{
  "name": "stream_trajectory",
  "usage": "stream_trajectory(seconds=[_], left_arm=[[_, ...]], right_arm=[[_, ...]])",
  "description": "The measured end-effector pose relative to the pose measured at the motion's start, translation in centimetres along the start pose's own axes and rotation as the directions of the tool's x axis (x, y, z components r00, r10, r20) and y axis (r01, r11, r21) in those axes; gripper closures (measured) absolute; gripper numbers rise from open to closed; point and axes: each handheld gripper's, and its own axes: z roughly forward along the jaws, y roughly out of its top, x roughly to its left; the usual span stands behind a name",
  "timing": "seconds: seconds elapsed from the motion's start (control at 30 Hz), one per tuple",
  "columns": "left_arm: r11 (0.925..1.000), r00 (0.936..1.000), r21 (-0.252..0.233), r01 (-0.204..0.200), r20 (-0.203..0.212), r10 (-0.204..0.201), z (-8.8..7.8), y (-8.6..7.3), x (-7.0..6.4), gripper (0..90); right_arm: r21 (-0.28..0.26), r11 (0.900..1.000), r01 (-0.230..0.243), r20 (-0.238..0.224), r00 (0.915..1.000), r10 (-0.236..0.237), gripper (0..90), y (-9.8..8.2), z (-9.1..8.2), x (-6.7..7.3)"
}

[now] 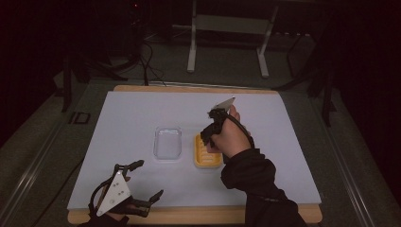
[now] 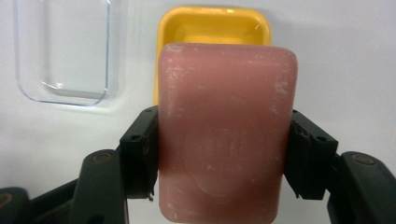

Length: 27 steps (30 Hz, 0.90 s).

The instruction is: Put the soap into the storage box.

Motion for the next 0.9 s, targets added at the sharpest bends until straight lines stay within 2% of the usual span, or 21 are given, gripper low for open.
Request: stream_trajectory(seconds=[0.1, 0.17, 0.3, 0.57, 0.63, 0.9], left_arm=[[1.0000, 1.0000, -0.001, 0.000, 0.001, 0.000, 0.0, 0.0, 0.0, 0.6], [1.0000, 1.0000, 0.001, -0.001, 0.002, 0.001, 0.0, 0.0, 0.0, 0.6], [1.0000, 1.0000, 0.000, -0.003, 0.002, 0.003, 0.0, 0.0, -0.1, 0.6], [1.0000, 1.0000, 0.000, -0.005, 0.006, 0.005, 0.0, 0.0, -0.1, 0.6], [1.0000, 1.0000, -0.001, -0.005, 0.005, 0.005, 0.0, 0.0, -0.1, 0.6], [1.0000, 1.0000, -0.001, -0.005, 0.004, 0.005, 0.0, 0.0, 0.0, 0.6]], right_arm=[[0.011, 1.000, 0.001, 0.007, 1.0000, -0.002, 37.5, 0.0, 0.9, 0.1], [0.020, 1.000, -0.010, -0.020, 0.9998, 0.010, 37.5, 0.0, 1.5, 0.0], [0.039, 0.999, -0.007, -0.015, 0.9999, 0.008, 37.5, 0.1, 3.0, 0.3], [0.047, 0.999, -0.027, -0.011, 0.9996, 0.028, 37.5, 0.4, 5.4, 0.4], [0.034, 0.999, -0.038, -0.019, 0.9991, 0.038, 37.5, 0.4, 6.0, 0.2], [0.047, 0.998, -0.034, -0.001, 0.9994, 0.034, 37.4, 0.6, 7.7, 0.2]])
